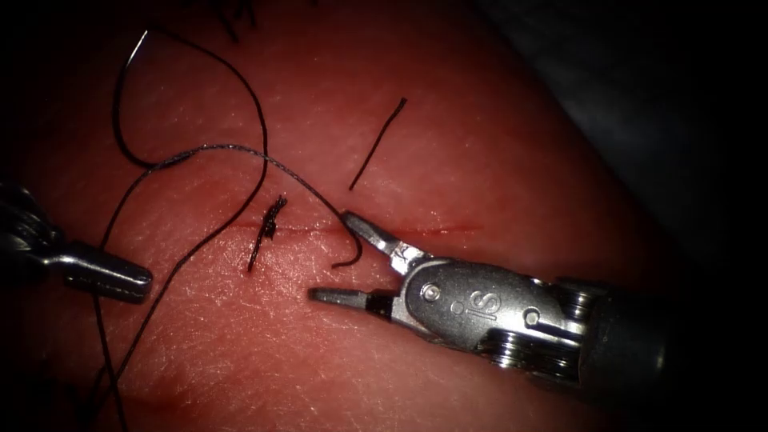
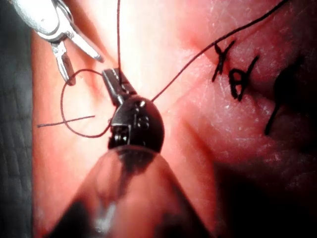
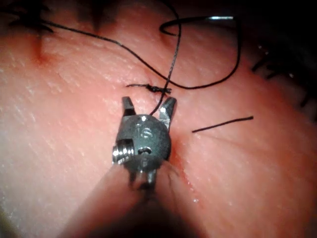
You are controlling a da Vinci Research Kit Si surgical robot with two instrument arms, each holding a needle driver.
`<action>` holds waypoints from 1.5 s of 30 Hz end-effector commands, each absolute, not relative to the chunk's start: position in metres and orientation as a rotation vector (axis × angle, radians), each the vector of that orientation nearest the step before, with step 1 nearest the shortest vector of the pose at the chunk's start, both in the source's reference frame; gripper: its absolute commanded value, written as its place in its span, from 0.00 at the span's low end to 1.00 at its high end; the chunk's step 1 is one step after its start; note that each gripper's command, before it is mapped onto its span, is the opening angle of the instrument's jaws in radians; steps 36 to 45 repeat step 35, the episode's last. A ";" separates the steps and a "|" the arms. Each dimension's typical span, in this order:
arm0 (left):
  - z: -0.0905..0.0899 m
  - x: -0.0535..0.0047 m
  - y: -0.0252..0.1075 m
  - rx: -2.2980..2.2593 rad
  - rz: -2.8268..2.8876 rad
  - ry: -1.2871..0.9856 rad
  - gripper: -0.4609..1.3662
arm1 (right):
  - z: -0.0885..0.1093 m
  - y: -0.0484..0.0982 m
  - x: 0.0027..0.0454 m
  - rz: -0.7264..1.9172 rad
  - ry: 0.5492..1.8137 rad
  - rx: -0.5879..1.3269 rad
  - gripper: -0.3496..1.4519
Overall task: Wound Closure
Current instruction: Use the right gripper to hand over more suture to the left
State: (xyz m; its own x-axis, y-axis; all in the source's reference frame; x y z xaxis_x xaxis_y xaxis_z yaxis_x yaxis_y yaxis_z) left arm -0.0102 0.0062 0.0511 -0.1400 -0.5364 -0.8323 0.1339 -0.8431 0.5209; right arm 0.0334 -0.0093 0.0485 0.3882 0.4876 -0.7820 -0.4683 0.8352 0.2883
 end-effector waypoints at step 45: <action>0.050 -0.0116 0.006 1.677 -2.007 -0.473 0.06 | 0.050 -0.003 0.0291 0.617 0.973 0.048 0.71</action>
